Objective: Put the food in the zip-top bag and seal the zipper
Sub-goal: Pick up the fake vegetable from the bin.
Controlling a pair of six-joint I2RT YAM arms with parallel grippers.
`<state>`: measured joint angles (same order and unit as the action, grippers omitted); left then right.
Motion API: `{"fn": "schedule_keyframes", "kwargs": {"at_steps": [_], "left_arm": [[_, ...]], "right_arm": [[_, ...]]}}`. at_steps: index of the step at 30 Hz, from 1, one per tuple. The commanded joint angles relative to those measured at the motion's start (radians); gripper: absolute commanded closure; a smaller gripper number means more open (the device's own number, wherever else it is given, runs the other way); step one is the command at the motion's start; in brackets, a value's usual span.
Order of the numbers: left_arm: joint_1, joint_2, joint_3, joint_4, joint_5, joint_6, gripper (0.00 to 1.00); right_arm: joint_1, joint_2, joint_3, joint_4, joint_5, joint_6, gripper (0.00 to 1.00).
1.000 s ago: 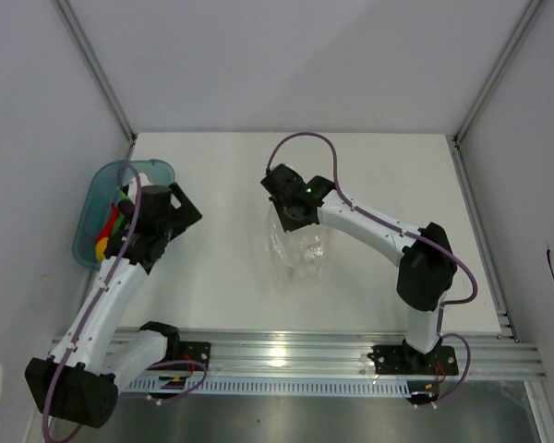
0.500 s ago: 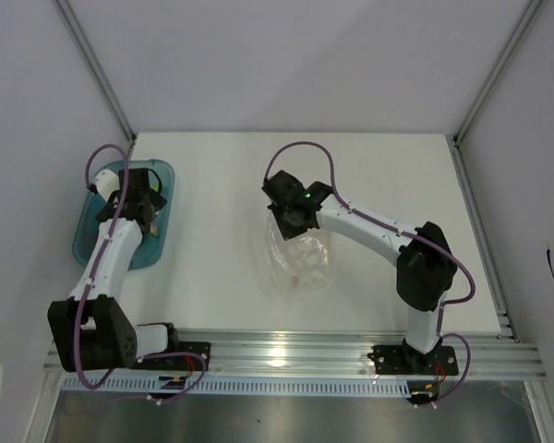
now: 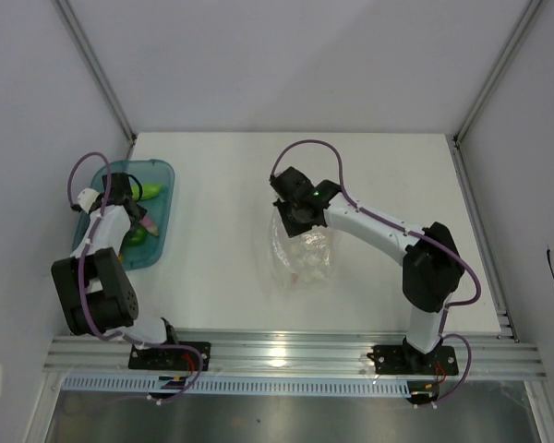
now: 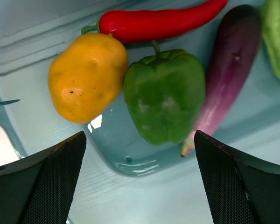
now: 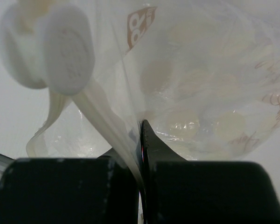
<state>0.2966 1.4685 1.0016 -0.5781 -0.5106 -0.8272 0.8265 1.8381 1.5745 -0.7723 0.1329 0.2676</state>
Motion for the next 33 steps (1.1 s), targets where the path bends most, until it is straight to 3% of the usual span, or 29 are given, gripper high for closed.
{"fn": "schedule_keyframes", "kwargs": {"at_steps": [1, 15, 33], "left_arm": [[0.027, 0.058, 0.051, 0.017, 0.021, -0.049, 0.02], [0.107, 0.156, 0.117, 0.087, 0.083, 0.008, 0.04], [0.138, 0.296, 0.239, -0.032, 0.122, 0.028, 0.02]], "right_arm": [[-0.003, -0.043, -0.004, 0.028, -0.021, -0.018, 1.0], [-0.01, -0.065, -0.034, 0.047, -0.029, -0.011, 1.0], [-0.009, -0.099, -0.041, 0.039, -0.023, 0.01, 1.0]]}}
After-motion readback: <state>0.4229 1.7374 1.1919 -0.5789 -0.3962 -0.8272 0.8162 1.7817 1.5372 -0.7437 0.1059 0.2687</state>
